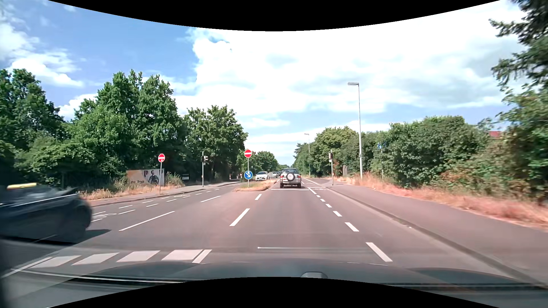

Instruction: Follow the waypoints while adhering to traffic rules and regulations

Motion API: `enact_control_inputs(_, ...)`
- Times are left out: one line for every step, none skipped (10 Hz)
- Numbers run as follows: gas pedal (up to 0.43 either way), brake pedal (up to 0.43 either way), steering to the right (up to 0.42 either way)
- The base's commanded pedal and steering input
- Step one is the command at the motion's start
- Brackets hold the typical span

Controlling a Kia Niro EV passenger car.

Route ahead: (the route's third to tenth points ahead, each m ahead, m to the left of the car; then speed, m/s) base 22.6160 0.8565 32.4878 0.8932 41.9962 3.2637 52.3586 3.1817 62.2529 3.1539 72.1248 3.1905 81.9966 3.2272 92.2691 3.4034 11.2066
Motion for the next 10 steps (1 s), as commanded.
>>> enact_control_inputs(0.11, 0.0, -0.002)
enact_control_inputs(0.11, 0.0, -0.002)
enact_control_inputs(0.11, 0.0, -0.002)
enact_control_inputs(0.11, 0.0, -0.002)
enact_control_inputs(0.11, 0.0, -0.002)
enact_control_inputs(0.11, 0.0, -0.002)
enact_control_inputs(0.11, 0.0, -0.002)
enact_control_inputs(0.11, 0.0, -0.004)
enact_control_inputs(0.11, 0.0, -0.003)
enact_control_inputs(0.11, 0.0, -0.004)
